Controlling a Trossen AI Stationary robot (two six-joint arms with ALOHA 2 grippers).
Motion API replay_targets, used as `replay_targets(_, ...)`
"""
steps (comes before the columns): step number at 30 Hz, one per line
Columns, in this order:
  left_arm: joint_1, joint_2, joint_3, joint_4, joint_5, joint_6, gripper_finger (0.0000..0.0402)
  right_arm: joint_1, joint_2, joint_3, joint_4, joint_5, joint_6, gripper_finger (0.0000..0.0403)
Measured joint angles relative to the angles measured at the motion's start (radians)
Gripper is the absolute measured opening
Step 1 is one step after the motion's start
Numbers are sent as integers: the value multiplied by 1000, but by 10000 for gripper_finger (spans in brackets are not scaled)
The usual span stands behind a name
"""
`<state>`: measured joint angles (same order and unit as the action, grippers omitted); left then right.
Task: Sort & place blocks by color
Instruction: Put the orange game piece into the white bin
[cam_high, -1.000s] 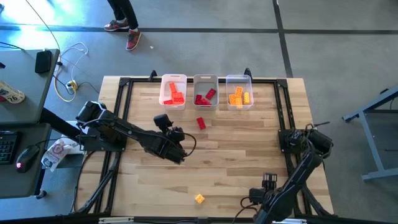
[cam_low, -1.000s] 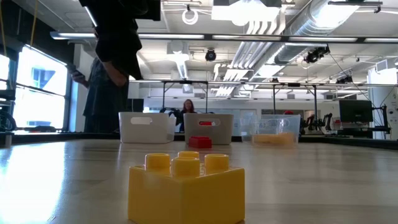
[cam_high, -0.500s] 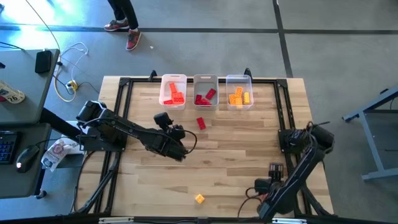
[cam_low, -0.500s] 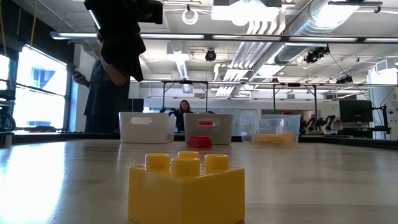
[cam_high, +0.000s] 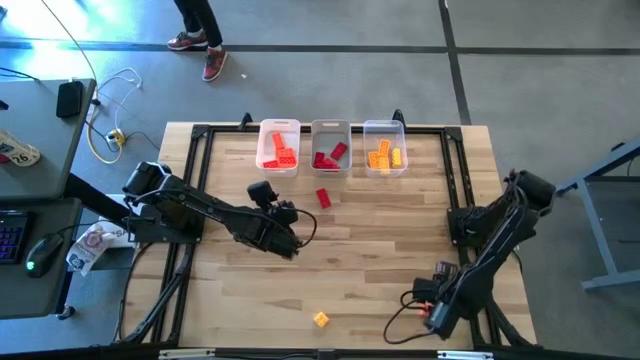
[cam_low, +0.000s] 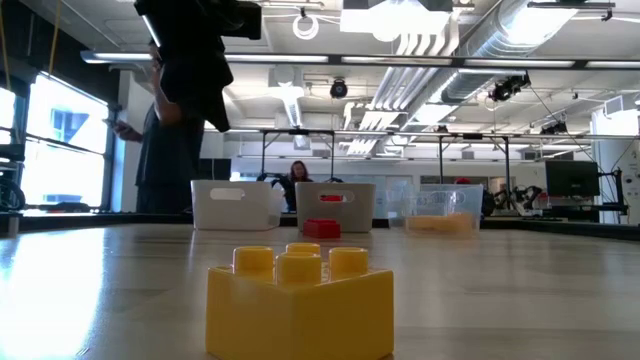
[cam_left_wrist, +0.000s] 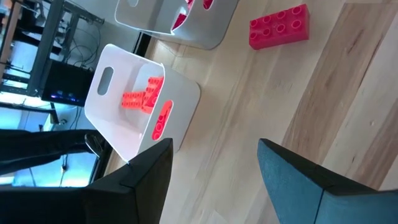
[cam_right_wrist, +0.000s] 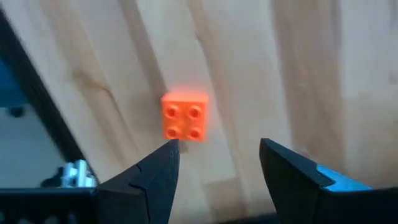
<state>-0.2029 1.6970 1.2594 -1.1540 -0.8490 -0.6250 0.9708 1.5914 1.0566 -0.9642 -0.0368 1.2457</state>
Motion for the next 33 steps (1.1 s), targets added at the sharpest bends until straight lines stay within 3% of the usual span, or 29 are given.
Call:
replay_targets(6,0,0,0,0,0,0,223,0,-1,-95,200,-9,4,209)
replay_targets(13,0,0,0,0,0,0,223,0,-1,-164,309,-44,36,209)
replay_targets(22,0,0,0,0,1,-1,223,0,4,-176,351,-46,40,209)
replay_targets(33,0,0,0,0,2,-1,223,0,112,-170,427,-51,96,207)
